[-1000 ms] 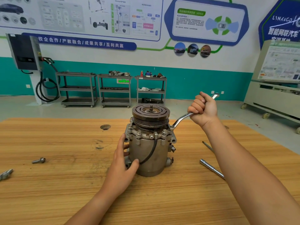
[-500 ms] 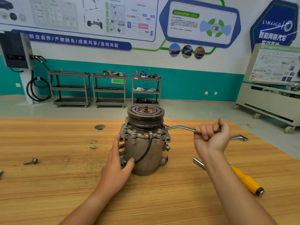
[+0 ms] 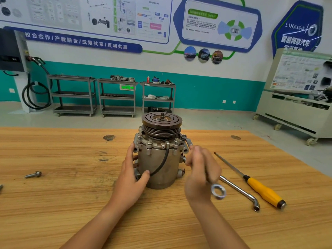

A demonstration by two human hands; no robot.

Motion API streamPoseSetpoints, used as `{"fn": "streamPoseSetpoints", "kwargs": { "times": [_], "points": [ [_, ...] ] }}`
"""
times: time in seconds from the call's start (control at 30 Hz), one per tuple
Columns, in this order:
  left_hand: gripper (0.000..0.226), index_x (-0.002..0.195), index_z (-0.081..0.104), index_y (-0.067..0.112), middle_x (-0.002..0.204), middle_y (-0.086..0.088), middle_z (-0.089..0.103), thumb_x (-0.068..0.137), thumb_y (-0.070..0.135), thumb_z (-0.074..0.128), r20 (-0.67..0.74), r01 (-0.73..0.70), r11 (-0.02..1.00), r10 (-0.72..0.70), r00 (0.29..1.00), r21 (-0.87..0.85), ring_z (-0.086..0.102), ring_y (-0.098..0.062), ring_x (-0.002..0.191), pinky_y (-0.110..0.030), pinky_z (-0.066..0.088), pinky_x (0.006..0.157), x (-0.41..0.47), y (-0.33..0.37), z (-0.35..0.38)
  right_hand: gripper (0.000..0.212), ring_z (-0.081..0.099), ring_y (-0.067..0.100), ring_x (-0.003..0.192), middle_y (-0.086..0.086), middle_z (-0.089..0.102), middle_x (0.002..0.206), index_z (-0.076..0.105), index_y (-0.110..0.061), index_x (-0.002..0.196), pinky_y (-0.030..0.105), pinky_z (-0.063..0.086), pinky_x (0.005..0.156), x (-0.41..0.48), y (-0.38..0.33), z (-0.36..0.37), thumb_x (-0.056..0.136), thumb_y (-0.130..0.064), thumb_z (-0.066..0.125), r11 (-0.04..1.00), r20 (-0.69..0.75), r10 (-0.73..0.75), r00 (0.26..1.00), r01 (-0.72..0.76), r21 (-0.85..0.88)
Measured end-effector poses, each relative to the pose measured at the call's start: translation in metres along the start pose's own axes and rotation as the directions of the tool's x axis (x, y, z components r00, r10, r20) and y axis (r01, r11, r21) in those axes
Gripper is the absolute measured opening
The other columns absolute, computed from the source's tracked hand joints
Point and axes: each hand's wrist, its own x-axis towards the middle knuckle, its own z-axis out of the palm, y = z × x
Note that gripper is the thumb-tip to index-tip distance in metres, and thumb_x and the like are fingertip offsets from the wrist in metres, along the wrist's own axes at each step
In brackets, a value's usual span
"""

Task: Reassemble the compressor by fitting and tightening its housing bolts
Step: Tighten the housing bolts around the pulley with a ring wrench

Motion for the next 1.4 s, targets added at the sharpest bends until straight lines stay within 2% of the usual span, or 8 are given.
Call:
{"fn": "streamPoseSetpoints", "kwargs": {
  "times": [0.1, 0.2, 0.33, 0.4, 0.5, 0.67, 0.93, 1.4],
  "points": [
    [0.092, 0.126, -0.008, 0.069, 0.139, 0.009, 0.038, 0.086, 0.026, 0.063, 0.008, -0.002, 1.0, 0.002, 1.0, -0.011, 0.049, 0.005, 0.105, -0.025, 0.045, 0.081, -0.001, 0.002, 0.0, 0.042, 0.038, 0.014, 0.046, 0.005, 0.039, 0.047, 0.044, -0.002, 0.048, 0.024, 0.037, 0.048, -0.011, 0.01, 0.019, 0.089, -0.012, 0.047, 0.952, 0.099, -0.245, 0.964, 0.259, -0.161],
    [0.08, 0.129, -0.01, 0.063, 0.136, -0.003, 0.045, 0.087, 0.049, 0.057, 0.022, 0.022, 1.0, -0.022, 1.0, -0.012, 0.059, -0.006, 0.094, -0.035, 0.051, 0.082, -0.001, 0.007, 0.001, 0.043, 0.041, 0.021, 0.047, 0.007, 0.042, 0.047, 0.049, -0.004, 0.048, 0.034, 0.04, 0.062, -0.032, 0.027, 0.028, 0.09, -0.01, 0.053, 0.764, 0.351, -0.422, 0.836, 0.536, -0.358],
    [0.076, 0.13, -0.01, 0.061, 0.134, -0.005, 0.048, 0.082, 0.059, 0.048, 0.01, 0.034, 0.999, -0.034, 0.999, -0.005, 0.058, -0.011, 0.1, -0.036, 0.05, 0.082, -0.001, 0.009, 0.0, 0.044, 0.039, 0.019, 0.045, 0.004, 0.044, 0.046, 0.051, -0.007, 0.051, 0.032, 0.036, 0.055, -0.024, 0.026, 0.027, 0.095, -0.014, 0.049, 0.706, 0.4, -0.494, 0.772, 0.625, -0.333],
    [0.086, 0.129, -0.007, 0.066, 0.139, 0.003, 0.041, 0.085, 0.038, 0.061, 0.022, 0.016, 0.999, -0.016, 1.0, -0.028, 0.053, -0.009, 0.112, -0.035, 0.048, 0.088, -0.002, 0.008, -0.001, 0.041, 0.033, 0.01, 0.047, -0.001, 0.041, 0.049, 0.046, -0.01, 0.059, 0.024, 0.033, 0.05, -0.01, 0.007, 0.022, 0.099, -0.019, 0.042, 0.817, 0.281, -0.487, 0.827, 0.545, -0.189],
    [0.091, 0.13, -0.006, 0.065, 0.145, 0.005, 0.034, 0.088, 0.022, 0.062, 0.032, 0.022, 0.999, -0.021, 0.999, -0.034, 0.041, -0.009, 0.126, -0.038, 0.043, 0.099, -0.003, 0.007, -0.002, 0.042, 0.029, 0.0, 0.044, -0.014, 0.039, 0.049, 0.054, -0.018, 0.06, 0.018, 0.027, 0.045, 0.011, -0.023, 0.011, 0.097, -0.032, 0.041, 0.968, 0.019, -0.232, 0.973, 0.229, 0.101],
    [0.09, 0.132, -0.007, 0.063, 0.147, 0.007, 0.03, 0.089, 0.023, 0.061, 0.046, 0.04, 0.998, -0.038, 0.998, -0.046, 0.039, -0.011, 0.129, -0.038, 0.042, 0.1, -0.002, 0.006, -0.003, 0.052, 0.024, 0.008, 0.032, -0.013, 0.031, 0.035, 0.056, -0.024, 0.051, 0.018, 0.032, 0.049, 0.073, -0.046, -0.008, 0.096, -0.032, 0.03, 0.845, -0.192, 0.054, 0.98, 0.057, 0.531],
    [0.091, 0.121, -0.009, 0.072, 0.143, 0.01, 0.032, 0.088, 0.024, 0.061, 0.035, 0.031, 0.999, -0.03, 0.999, -0.035, 0.041, -0.005, 0.122, -0.037, 0.044, 0.097, -0.002, 0.006, -0.003, 0.049, 0.012, 0.008, 0.032, -0.008, 0.018, 0.034, 0.041, -0.015, 0.059, 0.016, 0.023, 0.043, 0.105, 0.005, -0.026, 0.102, -0.034, 0.027, 0.683, -0.089, 0.516, 0.852, -0.347, 0.642],
    [0.092, 0.119, -0.008, 0.074, 0.146, 0.008, 0.031, 0.088, 0.022, 0.062, 0.021, 0.027, 0.999, -0.027, 0.999, -0.02, 0.039, -0.008, 0.128, -0.035, 0.045, 0.096, -0.001, 0.007, -0.003, 0.061, 0.01, 0.008, 0.033, -0.01, 0.023, 0.031, 0.047, -0.02, 0.043, 0.013, 0.023, 0.037, 0.127, 0.048, -0.038, 0.1, -0.033, 0.027, 0.531, 0.32, 0.629, 0.709, -0.692, 0.489]
  ]
}}
